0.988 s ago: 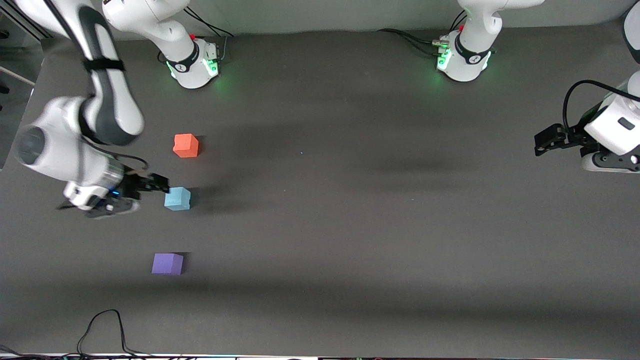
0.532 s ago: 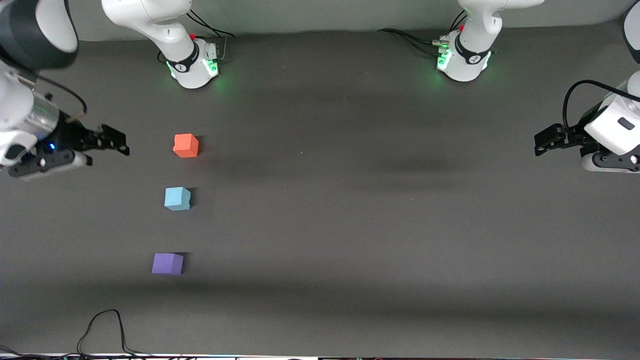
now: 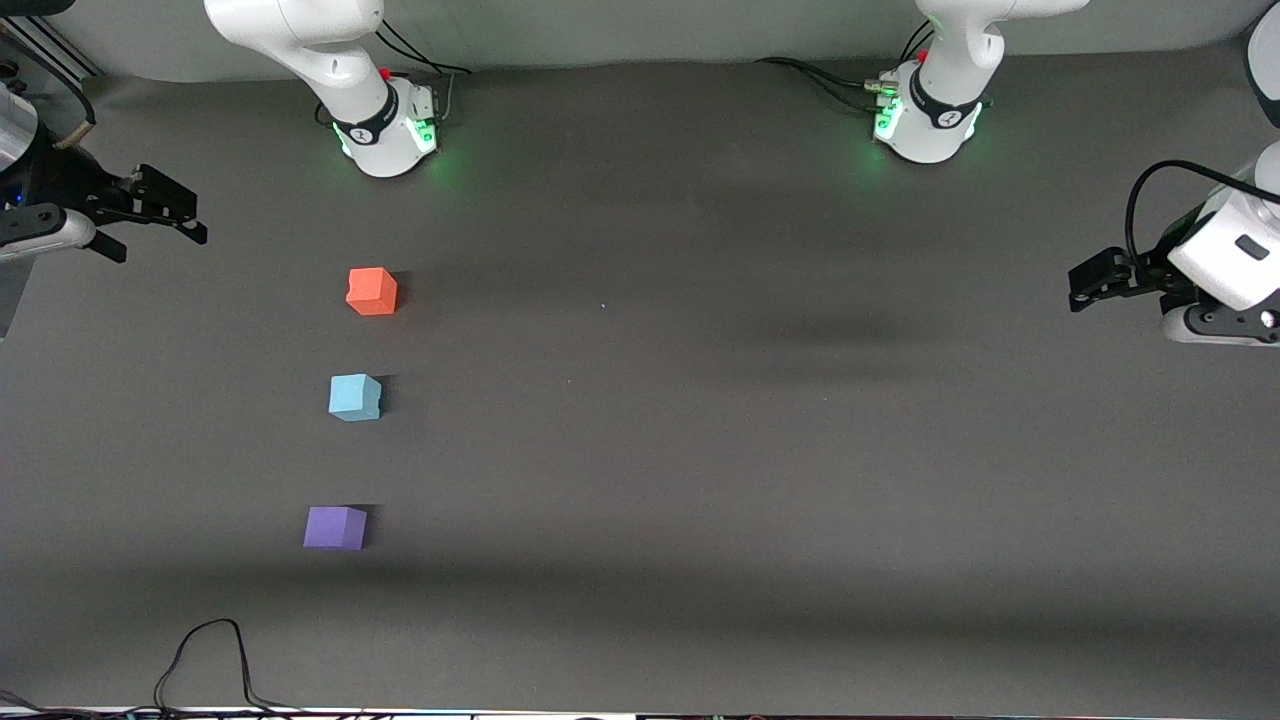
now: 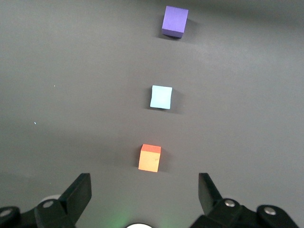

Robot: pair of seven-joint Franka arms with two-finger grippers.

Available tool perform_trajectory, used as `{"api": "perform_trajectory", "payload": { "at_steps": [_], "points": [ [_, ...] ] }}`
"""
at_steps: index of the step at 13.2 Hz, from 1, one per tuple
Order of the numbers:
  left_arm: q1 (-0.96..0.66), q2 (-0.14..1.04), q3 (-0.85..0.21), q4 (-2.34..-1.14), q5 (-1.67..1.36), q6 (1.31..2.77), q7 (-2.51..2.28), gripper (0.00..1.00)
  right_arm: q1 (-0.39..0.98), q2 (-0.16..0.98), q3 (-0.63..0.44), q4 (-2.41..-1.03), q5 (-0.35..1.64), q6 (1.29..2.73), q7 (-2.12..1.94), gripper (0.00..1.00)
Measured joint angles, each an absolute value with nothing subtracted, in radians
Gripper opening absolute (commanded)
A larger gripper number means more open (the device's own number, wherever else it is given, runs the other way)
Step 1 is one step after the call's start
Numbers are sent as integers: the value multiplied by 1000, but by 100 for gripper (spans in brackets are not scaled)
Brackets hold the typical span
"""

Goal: Place blue block between orange and purple blocks

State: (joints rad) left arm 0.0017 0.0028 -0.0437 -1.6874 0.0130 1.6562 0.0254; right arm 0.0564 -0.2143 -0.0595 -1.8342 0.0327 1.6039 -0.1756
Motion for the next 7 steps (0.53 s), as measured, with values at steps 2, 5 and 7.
{"api": "perform_trajectory", "payload": {
  "at_steps": [2, 5, 7],
  "points": [
    [2, 3, -44, -1687, 13, 1656, 25, 100, 56, -212, -58, -1838, 32, 1604, -176, 100],
    [2, 3, -44, -1687, 13, 1656, 25, 100, 56, -211, -58, -1844, 32, 1604, -176, 100],
    [2, 3, -44, -1687, 13, 1656, 25, 100, 56, -209, -58, -1845, 32, 1605, -176, 100]
  ]
}}
